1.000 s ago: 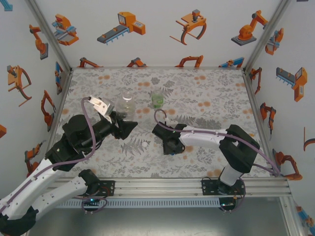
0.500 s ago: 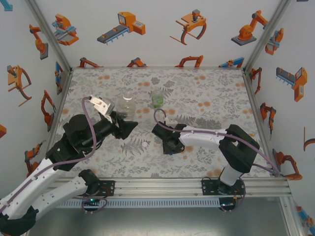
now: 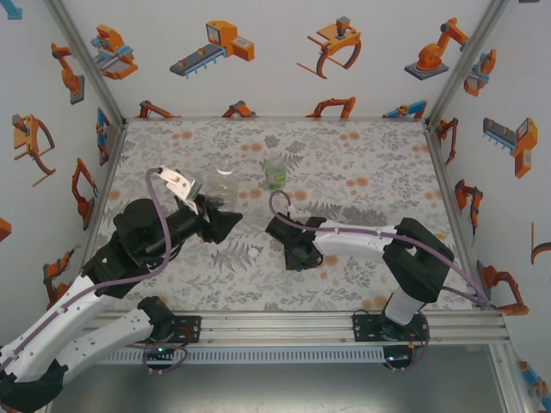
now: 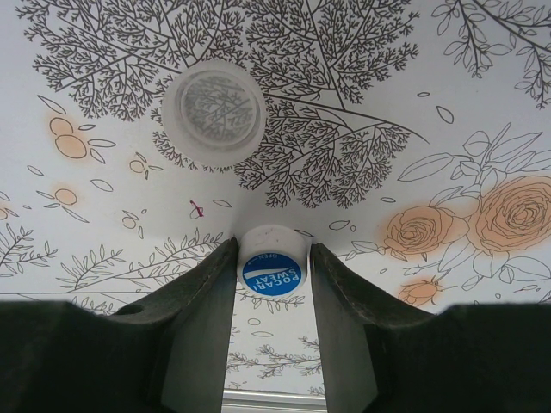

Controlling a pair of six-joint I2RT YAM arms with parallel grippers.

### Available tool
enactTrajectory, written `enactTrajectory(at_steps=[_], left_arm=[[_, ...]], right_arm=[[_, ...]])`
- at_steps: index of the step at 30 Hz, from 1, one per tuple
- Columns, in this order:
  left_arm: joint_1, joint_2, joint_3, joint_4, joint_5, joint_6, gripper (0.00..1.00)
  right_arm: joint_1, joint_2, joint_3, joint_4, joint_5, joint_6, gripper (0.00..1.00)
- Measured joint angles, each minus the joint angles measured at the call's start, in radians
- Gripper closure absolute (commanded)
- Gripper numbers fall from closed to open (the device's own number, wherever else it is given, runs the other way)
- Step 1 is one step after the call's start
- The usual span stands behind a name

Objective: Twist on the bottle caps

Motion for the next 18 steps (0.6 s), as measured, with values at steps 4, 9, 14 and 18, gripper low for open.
enactTrajectory(at_steps=[4, 9, 14, 18], left_arm=[[0.000, 0.002, 0.000, 0.000, 0.000, -0.001, 0.99], [0.000, 0.003, 0.000, 0.000, 0.000, -0.001, 0.99], [0.000, 0.003, 0.000, 0.000, 0.000, -0.001, 0.98], [0.000, 0.003, 0.000, 0.000, 0.000, -0.002, 0.99]], right_arm=[[0.000, 0.000, 0.000, 0.000, -0.001, 0.000, 0.60], [0.000, 0.000, 0.000, -0.001, -0.003, 0.000, 0.60], [0.000, 0.000, 0.000, -0.002, -0.005, 0.000, 0.61], [0.000, 0.000, 0.001, -0.004, -0.010, 0.000, 0.62]])
